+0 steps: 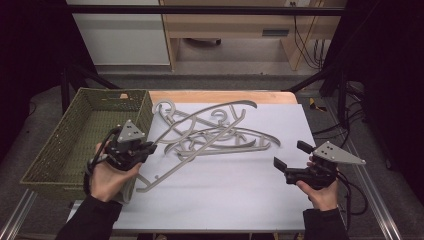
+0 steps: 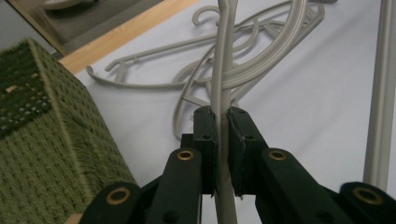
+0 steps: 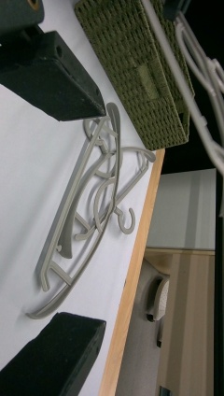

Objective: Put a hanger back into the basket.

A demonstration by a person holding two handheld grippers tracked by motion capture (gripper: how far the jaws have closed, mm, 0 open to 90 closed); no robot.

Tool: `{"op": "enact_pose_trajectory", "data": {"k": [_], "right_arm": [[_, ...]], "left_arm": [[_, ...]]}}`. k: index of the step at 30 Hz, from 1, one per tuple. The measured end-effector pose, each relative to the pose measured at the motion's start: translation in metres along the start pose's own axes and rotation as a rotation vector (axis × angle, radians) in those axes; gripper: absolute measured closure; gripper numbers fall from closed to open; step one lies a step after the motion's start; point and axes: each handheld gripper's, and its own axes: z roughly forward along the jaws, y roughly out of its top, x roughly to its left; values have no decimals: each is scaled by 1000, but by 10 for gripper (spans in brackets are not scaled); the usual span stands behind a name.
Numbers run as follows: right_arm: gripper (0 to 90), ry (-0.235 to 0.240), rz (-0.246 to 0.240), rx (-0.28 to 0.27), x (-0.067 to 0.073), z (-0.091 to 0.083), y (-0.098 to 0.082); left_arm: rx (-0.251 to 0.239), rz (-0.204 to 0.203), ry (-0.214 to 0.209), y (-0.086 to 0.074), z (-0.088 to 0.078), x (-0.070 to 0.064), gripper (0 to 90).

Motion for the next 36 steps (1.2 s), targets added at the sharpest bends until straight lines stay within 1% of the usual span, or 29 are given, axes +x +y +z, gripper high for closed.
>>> {"op": "enact_pose_trajectory", "data": {"k": [1, 2, 3, 4, 5, 6, 7, 9, 10, 11, 12, 13, 14, 15, 16, 17, 18, 19, 20, 22, 23, 24, 25, 26, 27, 28, 31, 32, 36], "right_arm": [[14, -1, 0, 0, 0, 0, 0], [13, -1, 0, 1, 0, 0, 0], [13, -2, -1, 0, 0, 0, 0], [13, -3, -1, 3, 0, 0, 0], [12, -4, 0, 2, 0, 1, 0], [12, -4, 0, 2, 0, 1, 0], [12, -6, -1, 4, 0, 1, 0], [9, -7, 1, 4, 0, 2, -1], [9, -10, -1, 4, 0, 2, -1], [9, -9, 1, 8, 0, 2, -1], [8, -9, 3, 10, 0, 2, -1], [8, -9, 2, 10, 1, 3, -1], [8, -9, 2, 10, 1, 3, -1], [8, -9, 2, 10, 1, 3, -1], [8, -11, -1, 11, 1, 3, -1], [8, -11, -1, 11, 1, 3, -1], [8, -12, -2, 11, 0, 4, -1], [8, -12, -2, 14, 1, 4, -2], [8, -10, -1, 14, 1, 5, -2], [8, -7, 0, 17, 1, 5, -2], [8, -7, -1, 19, 1, 5, -2], [8, -7, -1, 19, 1, 5, -2], [8, -8, -4, 19, 1, 5, -2], [8, -12, -3, 20, 1, 6, -2], [8, -11, -4, 20, 1, 6, -2], [8, -12, -3, 21, 1, 6, -2], [8, -12, -2, 22, 1, 7, -3], [8, -12, -2, 22, 1, 7, -3], [8, -11, -3, 29, 2, 9, -3]], "left_arm": [[0, 0, 0, 0, 0, 0, 824], [-15, 5, 12, 1, -3, 4, 824], [-14, -1, 4, 3, -9, 13, 824], [-14, -1, 4, 3, -9, 13, 824], [-19, -4, 5, 5, -14, 22, 824], [-19, -4, 5, 5, -14, 22, 824], [-34, -28, 6, 5, -18, 30, 824], [-37, -31, 10, 6, -19, 34, 824], [-31, -32, 22, 6, -22, 44, 824], [-39, -46, 27, 6, -23, 47, 824], [-39, -46, 27, 6, -23, 47, 824], [-32, -38, 43, 5, -26, 57, 824], [-32, -38, 43, 5, -26, 57, 824], [-28, -46, 56, 4, -28, 66, 824], [-28, -46, 56, 4, -28, 66, 824], [-13, -43, 64, 4, -29, 71, 824], [-32, -45, 84, 3, -30, 76, 824], [-29, -45, 100, 1, -31, 84, 824], [-28, -45, 101, 0, -32, 88, 824], [-15, -58, 102, -2, -33, 91, 824], [-6, -44, 110, -5, -34, 99, 824], [-6, -44, 110, -5, -34, 99, 824], [0, -35, 116, -7, -35, 104, 824], [-4, -43, 120, -11, -35, 110, 824], [-4, -43, 120, -11, -35, 110, 824], [-6, -46, 125, -15, -35, 117, 824], [0, -61, 135, -21, -34, 127, 824], [0, -61, 135, -21, -34, 127, 824], [22, -86, 167, -32, -34, 140, 824]]}}
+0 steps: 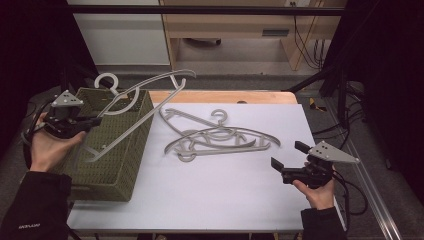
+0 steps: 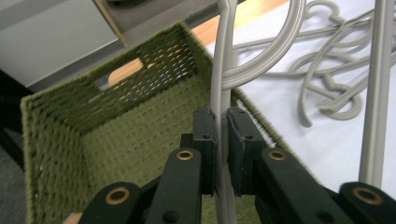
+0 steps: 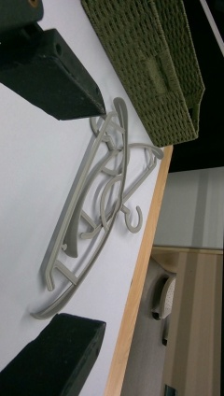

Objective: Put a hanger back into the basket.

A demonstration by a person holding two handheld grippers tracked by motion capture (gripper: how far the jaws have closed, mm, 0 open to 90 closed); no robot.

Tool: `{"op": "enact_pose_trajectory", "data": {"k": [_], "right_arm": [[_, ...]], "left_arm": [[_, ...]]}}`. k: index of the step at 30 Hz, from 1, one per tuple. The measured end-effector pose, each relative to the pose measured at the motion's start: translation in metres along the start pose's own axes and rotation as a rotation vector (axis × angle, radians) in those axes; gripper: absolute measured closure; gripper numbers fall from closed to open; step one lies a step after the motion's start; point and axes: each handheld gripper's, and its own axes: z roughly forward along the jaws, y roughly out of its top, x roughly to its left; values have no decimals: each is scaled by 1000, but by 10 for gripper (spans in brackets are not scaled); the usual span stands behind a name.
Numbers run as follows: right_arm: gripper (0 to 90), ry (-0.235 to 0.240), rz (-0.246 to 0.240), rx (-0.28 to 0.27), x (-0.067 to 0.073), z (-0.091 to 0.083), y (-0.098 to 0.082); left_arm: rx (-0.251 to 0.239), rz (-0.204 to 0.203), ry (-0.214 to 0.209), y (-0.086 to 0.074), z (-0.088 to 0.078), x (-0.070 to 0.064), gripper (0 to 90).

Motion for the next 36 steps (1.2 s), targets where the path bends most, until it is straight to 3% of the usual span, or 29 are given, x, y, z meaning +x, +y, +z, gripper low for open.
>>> {"op": "enact_pose_trajectory", "data": {"k": [16, 22, 25, 36], "right_arm": [[9, 2, -1, 10, 1, 4, -1], [9, 0, -2, 9, 0, 4, -1], [9, -3, 0, 7, 0, 3, -1], [9, 0, 0, 9, 1, 5, -1]], "left_arm": [[38, -88, 83, -43, 2, 49, 824], [54, -96, 106, -51, 4, 57, 824], [74, -97, 137, -56, 7, 61, 824], [120, -121, 167, -71, 13, 73, 824]]}}
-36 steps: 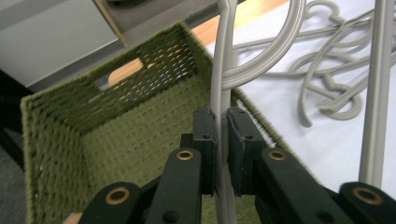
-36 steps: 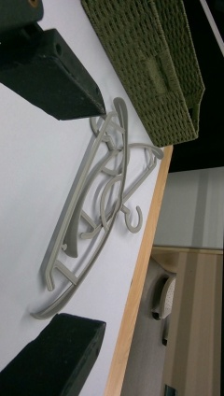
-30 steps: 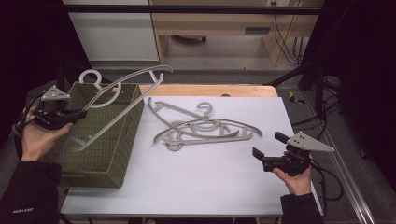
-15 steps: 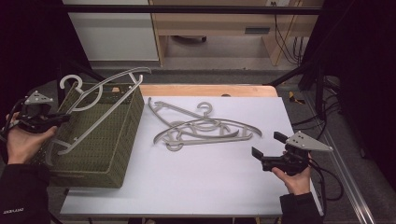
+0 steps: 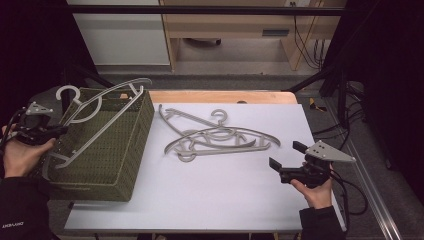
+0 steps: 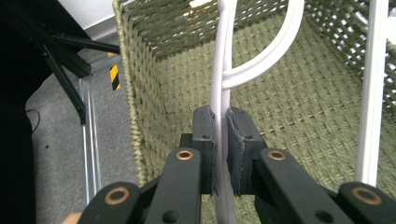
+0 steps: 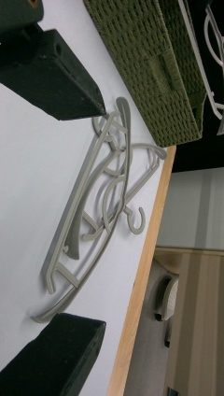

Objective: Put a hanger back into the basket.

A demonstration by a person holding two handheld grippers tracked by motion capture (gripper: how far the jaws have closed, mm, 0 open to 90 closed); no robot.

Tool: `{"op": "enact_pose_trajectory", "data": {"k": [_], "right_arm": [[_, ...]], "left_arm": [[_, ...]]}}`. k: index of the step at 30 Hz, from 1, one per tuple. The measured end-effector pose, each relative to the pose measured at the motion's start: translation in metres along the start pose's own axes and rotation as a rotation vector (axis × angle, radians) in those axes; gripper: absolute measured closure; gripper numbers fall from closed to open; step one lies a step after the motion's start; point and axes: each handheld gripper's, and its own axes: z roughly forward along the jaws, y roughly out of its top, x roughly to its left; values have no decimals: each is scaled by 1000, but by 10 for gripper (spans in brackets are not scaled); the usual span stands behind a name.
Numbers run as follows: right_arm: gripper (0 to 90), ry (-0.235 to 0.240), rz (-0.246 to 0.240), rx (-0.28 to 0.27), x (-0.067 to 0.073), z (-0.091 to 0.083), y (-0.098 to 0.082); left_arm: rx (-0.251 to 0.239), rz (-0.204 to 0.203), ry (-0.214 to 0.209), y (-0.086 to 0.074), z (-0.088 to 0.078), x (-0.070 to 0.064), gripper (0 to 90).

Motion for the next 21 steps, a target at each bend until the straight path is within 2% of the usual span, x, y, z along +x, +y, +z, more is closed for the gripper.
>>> {"op": "enact_pose_trajectory", "data": {"k": [6, 11, 14, 19, 21], "right_arm": [[10, 1, -1, 0, 0, 0, 0], [10, 0, -1, -1, 0, 0, 0], [10, -2, -4, -2, 0, 0, 0], [10, -2, -3, 0, 0, -1, 0], [10, -1, -4, -3, 0, -1, 0]], "left_arm": [[46, 9, 35, -8, 6, 3, 824], [62, 6, 50, -12, 11, 4, 824], [94, 25, 72, -18, 17, 2, 824], [103, 22, 69, -21, 25, -2, 822], [112, 36, 75, -20, 28, -6, 823]]}}
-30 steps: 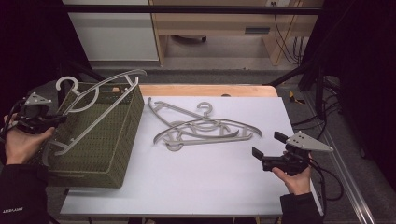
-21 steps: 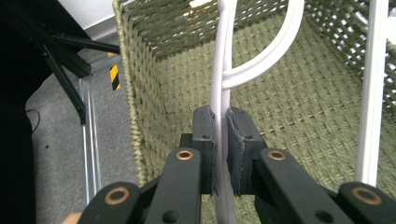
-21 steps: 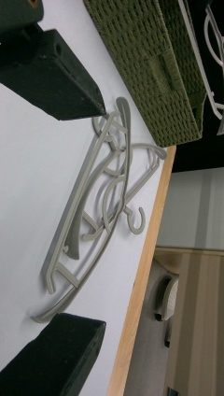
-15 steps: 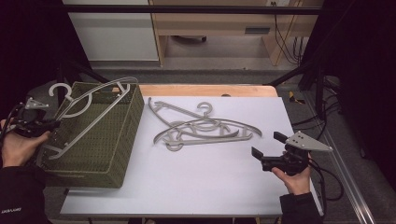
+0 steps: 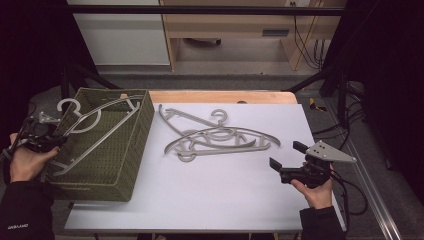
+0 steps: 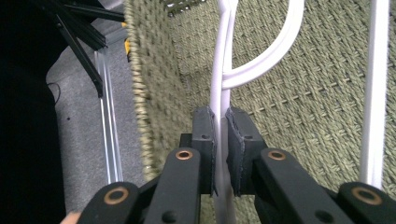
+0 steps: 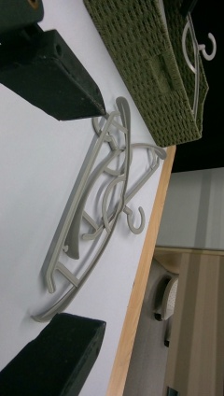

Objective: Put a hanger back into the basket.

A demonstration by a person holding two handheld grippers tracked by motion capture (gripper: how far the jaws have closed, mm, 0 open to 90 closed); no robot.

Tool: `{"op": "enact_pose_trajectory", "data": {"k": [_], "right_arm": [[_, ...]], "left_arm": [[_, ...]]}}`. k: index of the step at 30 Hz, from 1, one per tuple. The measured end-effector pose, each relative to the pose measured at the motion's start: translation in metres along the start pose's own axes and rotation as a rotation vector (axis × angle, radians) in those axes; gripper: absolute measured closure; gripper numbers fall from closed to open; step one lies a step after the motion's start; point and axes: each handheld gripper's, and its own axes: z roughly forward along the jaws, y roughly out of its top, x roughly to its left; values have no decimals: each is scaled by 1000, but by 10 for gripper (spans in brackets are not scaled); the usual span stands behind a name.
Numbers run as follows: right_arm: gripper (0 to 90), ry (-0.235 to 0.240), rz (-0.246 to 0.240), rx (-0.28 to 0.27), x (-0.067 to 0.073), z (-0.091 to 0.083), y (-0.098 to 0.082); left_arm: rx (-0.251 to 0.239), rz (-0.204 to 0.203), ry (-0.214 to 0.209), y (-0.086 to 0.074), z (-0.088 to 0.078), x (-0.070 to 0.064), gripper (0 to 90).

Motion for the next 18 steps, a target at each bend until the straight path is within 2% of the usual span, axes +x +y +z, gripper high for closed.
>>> {"op": "enact_pose_trajectory", "data": {"k": [4, 6, 13, 16, 18], "right_arm": [[10, 0, 0, 1, 0, -1, 0], [10, -1, 0, 0, 0, -1, 0], [10, -1, 0, -2, 0, -2, 0], [10, 2, -1, -4, 0, -2, 0], [10, 3, 1, -4, 0, -2, 0]], "left_arm": [[10, -10, 11, -2, 5, -5, 821], [31, 9, 39, -2, 9, -9, 819], [72, 15, 32, -1, 16, -15, 806], [70, -11, 17, -3, 16, -13, 780], [49, -46, -7, -5, 15, -10, 753]]}}
